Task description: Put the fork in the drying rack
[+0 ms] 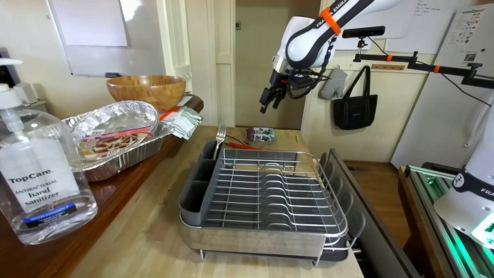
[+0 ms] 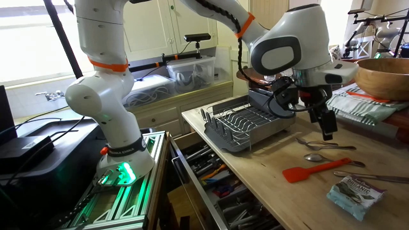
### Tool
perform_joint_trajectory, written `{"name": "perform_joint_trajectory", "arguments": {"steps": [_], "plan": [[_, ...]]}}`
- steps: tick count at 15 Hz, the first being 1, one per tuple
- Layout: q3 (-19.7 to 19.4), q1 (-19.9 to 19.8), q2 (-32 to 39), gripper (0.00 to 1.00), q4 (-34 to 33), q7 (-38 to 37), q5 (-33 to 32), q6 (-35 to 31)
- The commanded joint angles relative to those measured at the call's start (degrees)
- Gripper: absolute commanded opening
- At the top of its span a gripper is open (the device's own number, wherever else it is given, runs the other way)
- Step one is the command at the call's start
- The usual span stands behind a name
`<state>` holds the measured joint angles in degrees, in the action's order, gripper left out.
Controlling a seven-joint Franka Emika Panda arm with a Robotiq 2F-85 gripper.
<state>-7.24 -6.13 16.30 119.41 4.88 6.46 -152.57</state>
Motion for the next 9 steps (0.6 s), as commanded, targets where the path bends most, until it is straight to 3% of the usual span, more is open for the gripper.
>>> {"name": "perform_joint_trajectory", "arguments": {"steps": [1,9], "plan": [[1.7,-1.0,6.3,1.0,-7.6,-5.2,2.7,2.2],[7.1,-3.9,14.6,1.0,-17.6,-5.2,10.5,7.7]]}}
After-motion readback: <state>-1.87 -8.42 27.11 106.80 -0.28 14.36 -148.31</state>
